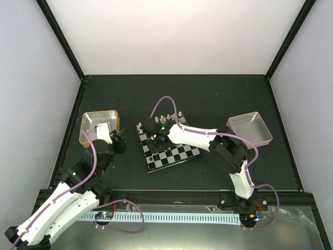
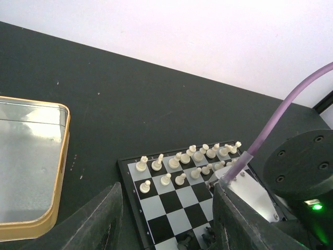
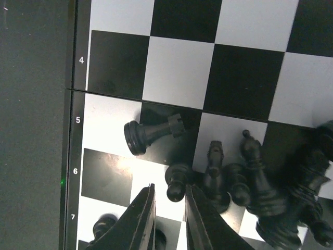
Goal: Set up the chess pieces on the board
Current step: Pick up the chess piece from the chessboard, then place the chess piece on the chessboard.
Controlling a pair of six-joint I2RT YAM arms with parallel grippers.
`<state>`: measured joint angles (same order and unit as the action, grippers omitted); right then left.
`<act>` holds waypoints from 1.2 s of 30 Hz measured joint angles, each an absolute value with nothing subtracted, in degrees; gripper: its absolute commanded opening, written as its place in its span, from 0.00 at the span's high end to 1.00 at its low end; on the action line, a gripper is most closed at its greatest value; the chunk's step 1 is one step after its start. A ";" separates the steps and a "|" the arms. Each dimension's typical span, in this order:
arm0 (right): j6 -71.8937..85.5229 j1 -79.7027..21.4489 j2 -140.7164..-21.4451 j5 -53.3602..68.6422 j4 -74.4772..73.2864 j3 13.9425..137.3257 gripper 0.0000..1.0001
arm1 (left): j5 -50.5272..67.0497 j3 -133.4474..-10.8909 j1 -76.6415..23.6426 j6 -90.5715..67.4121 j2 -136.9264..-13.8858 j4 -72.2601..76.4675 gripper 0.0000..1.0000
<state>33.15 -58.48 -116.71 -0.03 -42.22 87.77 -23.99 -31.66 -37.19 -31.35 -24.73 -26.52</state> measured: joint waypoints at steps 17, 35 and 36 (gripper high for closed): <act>31.88 -58.48 -119.02 -1.56 -41.54 89.23 0.95 | -23.99 -31.66 -37.17 -31.59 -24.73 -26.57 0.51; 32.03 -58.54 -106.94 -2.31 -38.68 79.02 0.97 | -23.97 -31.66 -37.17 -32.23 -24.71 -26.76 0.51; 32.03 -58.67 -106.52 -2.15 -38.83 78.35 0.97 | -23.97 -31.66 -37.17 -32.29 -24.71 -26.76 0.51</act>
<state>32.03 -58.67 -106.52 -2.15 -38.83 78.35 -23.97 -31.66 -37.17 -32.29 -24.71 -26.76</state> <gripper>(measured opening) 0.053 0.491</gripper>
